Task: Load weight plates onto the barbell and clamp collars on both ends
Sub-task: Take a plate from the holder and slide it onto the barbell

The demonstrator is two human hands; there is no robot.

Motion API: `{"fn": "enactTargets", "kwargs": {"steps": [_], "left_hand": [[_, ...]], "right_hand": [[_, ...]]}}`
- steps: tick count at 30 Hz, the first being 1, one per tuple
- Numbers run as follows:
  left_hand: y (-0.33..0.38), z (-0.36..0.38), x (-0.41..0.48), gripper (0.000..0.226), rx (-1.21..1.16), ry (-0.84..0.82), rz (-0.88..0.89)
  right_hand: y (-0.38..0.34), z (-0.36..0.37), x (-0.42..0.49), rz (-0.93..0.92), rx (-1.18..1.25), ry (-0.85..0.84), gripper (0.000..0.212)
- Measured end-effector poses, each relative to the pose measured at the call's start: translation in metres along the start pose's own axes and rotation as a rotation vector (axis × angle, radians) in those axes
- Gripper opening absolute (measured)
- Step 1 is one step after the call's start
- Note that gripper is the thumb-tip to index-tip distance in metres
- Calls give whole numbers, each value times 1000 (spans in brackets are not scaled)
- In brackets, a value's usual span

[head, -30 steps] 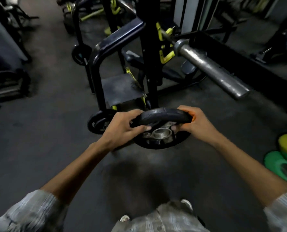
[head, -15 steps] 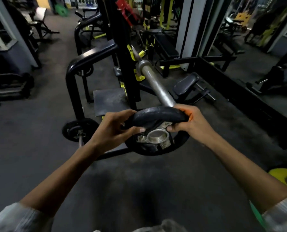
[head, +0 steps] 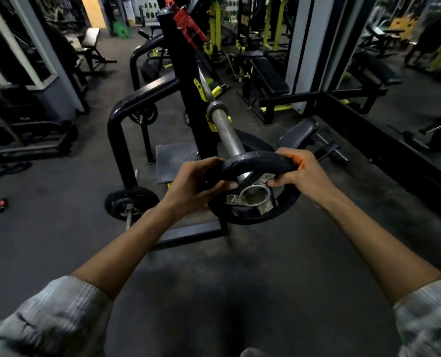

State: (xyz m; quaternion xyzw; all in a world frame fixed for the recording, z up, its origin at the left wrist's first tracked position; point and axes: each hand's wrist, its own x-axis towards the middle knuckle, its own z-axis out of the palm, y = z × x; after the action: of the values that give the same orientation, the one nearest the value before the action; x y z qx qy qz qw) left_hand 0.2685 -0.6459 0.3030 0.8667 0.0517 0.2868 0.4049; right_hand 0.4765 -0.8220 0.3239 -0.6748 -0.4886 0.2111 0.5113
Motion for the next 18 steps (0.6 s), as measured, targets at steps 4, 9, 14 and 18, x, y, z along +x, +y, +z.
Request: {"fn": "enactTargets", "kwargs": {"steps": [4,9,14,18], "left_hand": [[-8,7,7,27,33,14,2],[-24,11,8,40,183,157,-9],[-33,44,-20,68,175,262,-101],[-41,44,-12,72,246,315,-95]], "right_hand": [[13,-5,9,-10,-7,-21,32],[24,-3,19,-105,-89,20,50],[47,19,-7,-268,-319,253,71],[61,21,12,-274,-256,213,73]]}}
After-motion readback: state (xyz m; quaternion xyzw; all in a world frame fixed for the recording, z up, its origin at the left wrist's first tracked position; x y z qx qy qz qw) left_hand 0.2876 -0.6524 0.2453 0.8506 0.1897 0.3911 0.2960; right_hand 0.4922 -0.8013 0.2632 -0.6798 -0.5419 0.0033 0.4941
